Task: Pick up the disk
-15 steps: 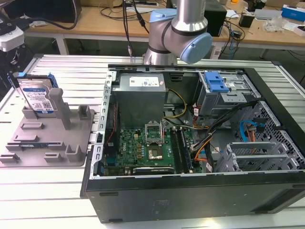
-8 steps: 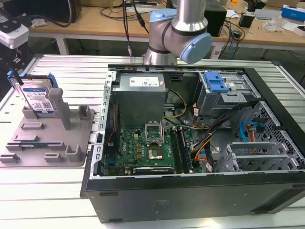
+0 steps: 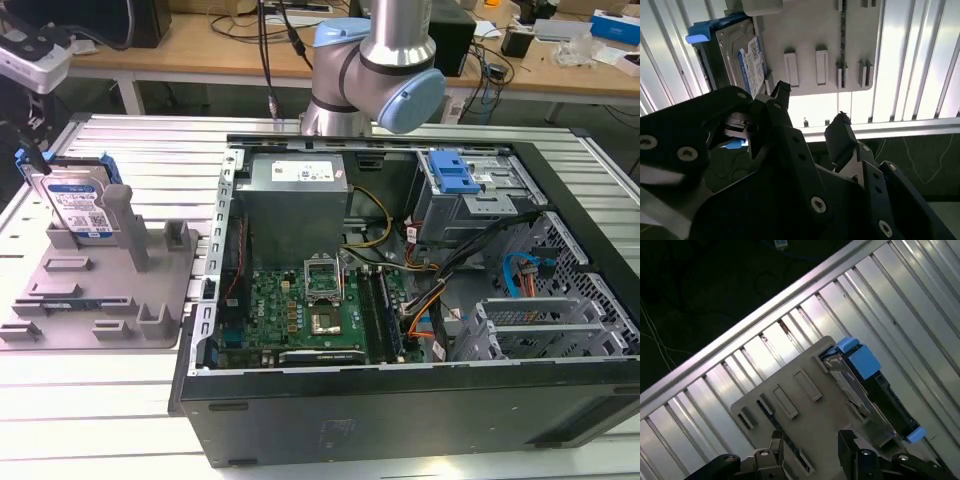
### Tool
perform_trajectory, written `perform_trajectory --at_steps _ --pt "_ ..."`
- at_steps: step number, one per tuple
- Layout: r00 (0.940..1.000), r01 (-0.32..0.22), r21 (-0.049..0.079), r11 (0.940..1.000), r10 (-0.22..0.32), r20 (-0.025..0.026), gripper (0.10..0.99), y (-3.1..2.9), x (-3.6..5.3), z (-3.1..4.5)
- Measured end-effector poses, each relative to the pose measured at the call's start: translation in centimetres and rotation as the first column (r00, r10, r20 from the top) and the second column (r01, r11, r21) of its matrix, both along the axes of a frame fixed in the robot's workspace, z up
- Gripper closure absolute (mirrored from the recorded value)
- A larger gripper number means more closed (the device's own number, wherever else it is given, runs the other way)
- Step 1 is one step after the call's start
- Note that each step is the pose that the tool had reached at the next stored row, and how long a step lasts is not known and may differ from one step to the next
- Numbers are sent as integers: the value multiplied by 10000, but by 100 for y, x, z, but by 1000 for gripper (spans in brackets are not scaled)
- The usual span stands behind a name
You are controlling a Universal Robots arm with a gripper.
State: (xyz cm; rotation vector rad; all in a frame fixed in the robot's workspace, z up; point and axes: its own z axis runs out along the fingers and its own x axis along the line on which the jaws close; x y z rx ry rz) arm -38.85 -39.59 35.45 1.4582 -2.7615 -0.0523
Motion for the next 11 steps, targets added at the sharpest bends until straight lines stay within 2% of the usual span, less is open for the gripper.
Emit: perform_trajectory --at_steps 3,5,7,8,11 --pt "9982 -605 0 9982 605 3 529 0 0 -1" --pt "9934 -1147 -1 9934 1147 11 529 0 0 -2" --pt "9832 -1826 -4 9832 1826 30 529 0 0 -3" --pt "9799 -1992 -6 9799 1992 37 529 0 0 -3" --pt "9619 -2733 -13 9619 2733 69 529 0 0 -3"
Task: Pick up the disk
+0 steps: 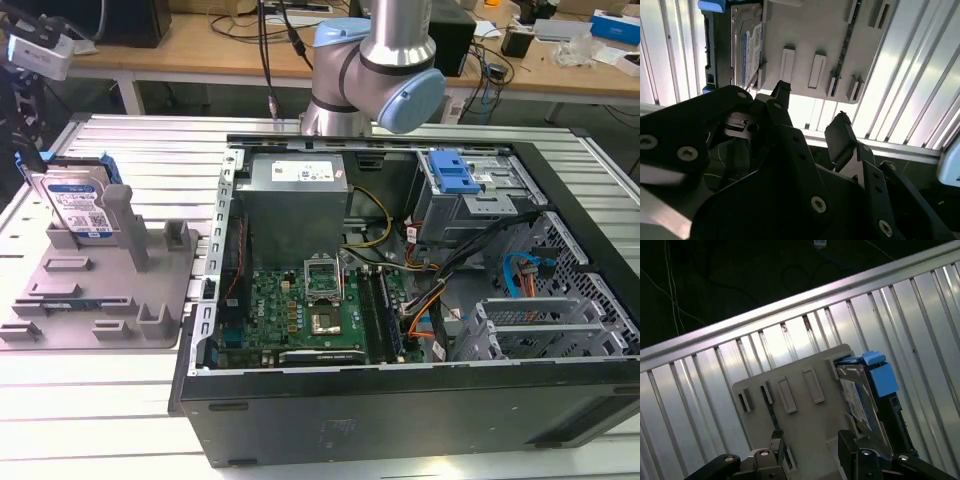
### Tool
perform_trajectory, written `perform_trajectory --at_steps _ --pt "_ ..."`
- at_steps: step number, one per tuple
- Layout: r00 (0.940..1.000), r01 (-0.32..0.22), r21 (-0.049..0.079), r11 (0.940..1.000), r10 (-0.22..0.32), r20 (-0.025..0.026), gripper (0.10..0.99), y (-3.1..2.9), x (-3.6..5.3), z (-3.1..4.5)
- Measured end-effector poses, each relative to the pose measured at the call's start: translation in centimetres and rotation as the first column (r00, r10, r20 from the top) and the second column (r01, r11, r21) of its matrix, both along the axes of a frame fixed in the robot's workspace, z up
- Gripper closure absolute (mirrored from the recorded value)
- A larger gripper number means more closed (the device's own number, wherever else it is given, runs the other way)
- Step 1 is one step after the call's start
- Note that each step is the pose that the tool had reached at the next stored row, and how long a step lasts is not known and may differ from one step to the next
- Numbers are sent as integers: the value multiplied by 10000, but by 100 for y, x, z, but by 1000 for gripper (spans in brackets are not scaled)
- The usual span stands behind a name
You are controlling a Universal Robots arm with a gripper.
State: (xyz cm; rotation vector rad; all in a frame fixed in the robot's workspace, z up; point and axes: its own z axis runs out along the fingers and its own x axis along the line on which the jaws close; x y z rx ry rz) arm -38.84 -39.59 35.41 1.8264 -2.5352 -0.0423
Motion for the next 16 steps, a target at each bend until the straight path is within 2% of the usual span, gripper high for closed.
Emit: perform_trajectory --at_steps 2,3,5,7,8,9,14,15,16 --pt "9991 -430 0 9991 430 16 529 0 0 -1" --pt "9957 -925 -1 9957 925 33 529 0 0 -1" --pt "9913 -1315 -2 9913 1315 45 529 0 0 -2" --pt "9812 -1928 -4 9812 1928 55 529 0 0 -2" --pt "9729 -2310 -5 9730 2310 61 529 0 0 -3" --pt "9697 -2443 -6 9697 2443 61 529 0 1 -3" --pt "9697 -2444 -11 9697 2444 60 529 16 0 -3" --pt "9696 -2448 -27 9696 2448 55 529 44 -5 -3" --pt "9694 -2454 -58 9694 2455 47 529 102 -24 -3"
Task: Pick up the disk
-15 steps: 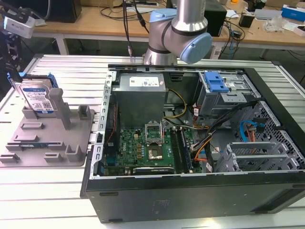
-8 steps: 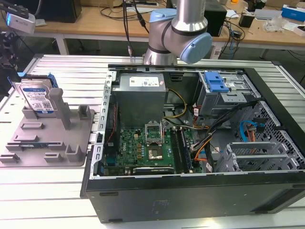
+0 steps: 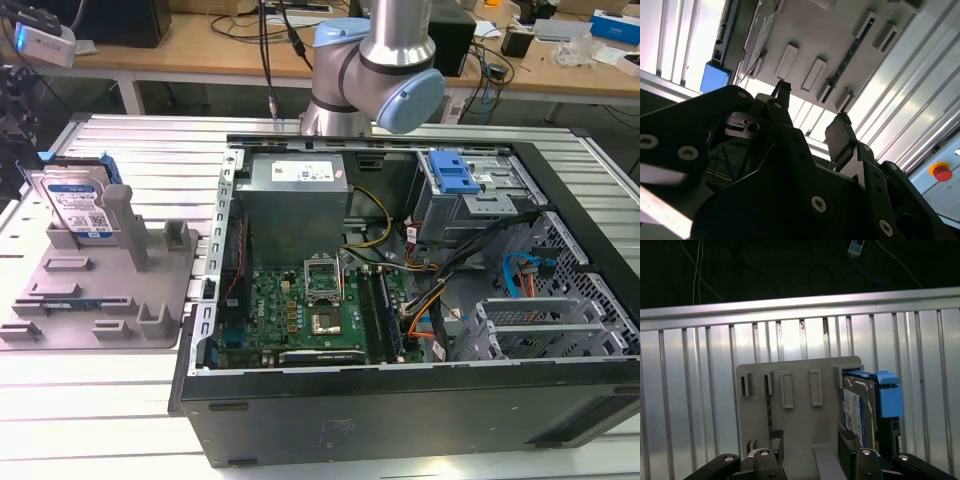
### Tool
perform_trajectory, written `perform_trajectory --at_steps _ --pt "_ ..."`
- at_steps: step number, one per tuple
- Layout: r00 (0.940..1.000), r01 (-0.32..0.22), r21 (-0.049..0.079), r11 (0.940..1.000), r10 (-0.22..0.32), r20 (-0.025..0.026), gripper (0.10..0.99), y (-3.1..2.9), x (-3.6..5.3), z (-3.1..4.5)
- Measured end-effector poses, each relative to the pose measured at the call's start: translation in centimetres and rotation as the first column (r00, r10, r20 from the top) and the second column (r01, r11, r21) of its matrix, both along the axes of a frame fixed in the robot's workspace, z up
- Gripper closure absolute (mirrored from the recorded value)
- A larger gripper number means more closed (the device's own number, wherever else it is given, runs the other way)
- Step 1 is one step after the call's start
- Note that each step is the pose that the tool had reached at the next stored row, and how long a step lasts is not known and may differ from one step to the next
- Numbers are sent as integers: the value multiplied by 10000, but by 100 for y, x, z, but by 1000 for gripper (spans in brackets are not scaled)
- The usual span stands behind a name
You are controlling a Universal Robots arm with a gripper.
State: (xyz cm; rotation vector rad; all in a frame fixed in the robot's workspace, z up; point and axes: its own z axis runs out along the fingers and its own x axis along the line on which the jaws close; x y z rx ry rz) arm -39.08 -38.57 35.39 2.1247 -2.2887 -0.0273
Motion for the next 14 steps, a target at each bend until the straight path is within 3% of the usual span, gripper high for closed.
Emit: perform_trajectory --at_steps 10,14 --pt "9998 -221 -65 9997 221 0 529 391 -104 -2" --pt "9993 -370 -66 9993 370 1 529 497 -122 -4"
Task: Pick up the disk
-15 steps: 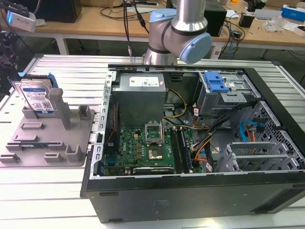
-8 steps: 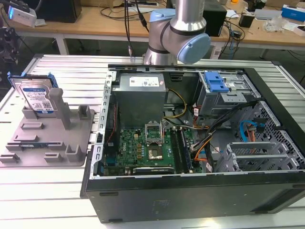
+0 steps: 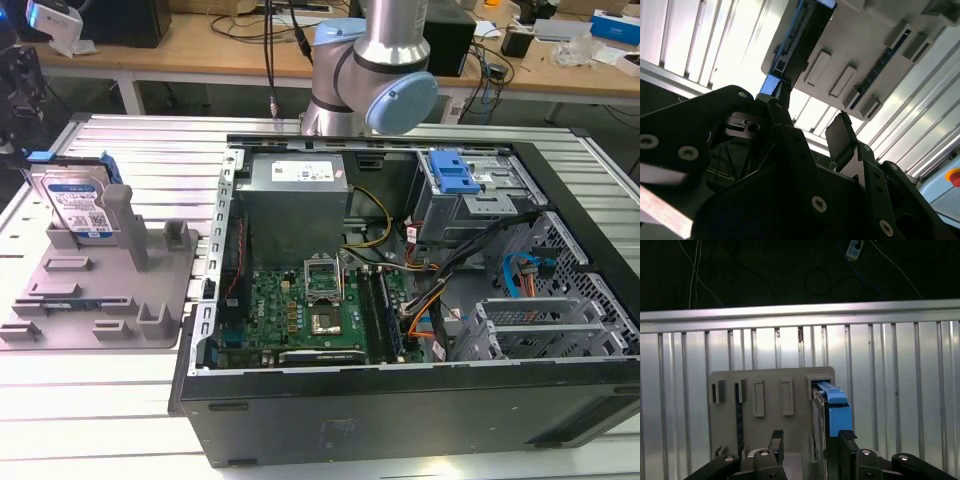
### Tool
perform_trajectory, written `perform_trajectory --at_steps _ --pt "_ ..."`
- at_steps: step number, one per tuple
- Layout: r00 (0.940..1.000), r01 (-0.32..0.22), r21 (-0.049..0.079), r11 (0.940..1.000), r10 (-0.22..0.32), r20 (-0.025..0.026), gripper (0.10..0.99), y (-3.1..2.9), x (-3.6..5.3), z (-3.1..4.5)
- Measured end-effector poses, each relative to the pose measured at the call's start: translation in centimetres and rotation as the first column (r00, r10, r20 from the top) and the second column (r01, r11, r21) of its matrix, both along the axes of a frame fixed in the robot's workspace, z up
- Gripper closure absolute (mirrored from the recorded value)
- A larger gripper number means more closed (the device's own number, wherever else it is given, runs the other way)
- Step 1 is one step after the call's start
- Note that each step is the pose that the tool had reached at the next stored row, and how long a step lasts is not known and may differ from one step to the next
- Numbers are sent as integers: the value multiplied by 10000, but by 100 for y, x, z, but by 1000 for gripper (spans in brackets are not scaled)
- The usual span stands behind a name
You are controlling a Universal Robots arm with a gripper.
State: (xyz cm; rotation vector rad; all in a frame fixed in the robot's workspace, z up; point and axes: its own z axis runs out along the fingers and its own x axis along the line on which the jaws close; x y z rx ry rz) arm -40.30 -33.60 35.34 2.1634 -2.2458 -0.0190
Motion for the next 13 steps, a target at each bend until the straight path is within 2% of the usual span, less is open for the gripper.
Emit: perform_trajectory --at_steps 3,6,13 --pt "10000 -66 -1 10000 66 -1 529 59 -58 -5" --pt "9999 -125 -1 9999 125 -1 529 81 -111 -13" --pt "9987 -511 0 9987 511 0 529 159 -124 -28"
